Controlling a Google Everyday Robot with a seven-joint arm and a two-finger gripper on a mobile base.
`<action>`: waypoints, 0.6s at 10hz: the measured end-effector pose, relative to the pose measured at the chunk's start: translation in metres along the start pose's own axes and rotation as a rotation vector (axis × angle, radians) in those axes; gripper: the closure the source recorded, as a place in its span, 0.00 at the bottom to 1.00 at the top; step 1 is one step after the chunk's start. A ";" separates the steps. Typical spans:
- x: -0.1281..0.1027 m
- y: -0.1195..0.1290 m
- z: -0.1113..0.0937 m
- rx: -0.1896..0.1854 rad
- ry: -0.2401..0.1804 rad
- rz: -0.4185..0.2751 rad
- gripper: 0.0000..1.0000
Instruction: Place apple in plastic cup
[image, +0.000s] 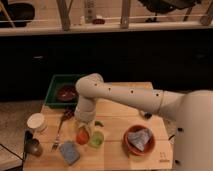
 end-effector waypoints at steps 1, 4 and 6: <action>0.001 0.004 -0.002 0.004 0.002 0.004 1.00; 0.006 0.018 -0.010 0.013 0.009 0.013 1.00; 0.008 0.023 -0.013 0.019 0.010 0.020 1.00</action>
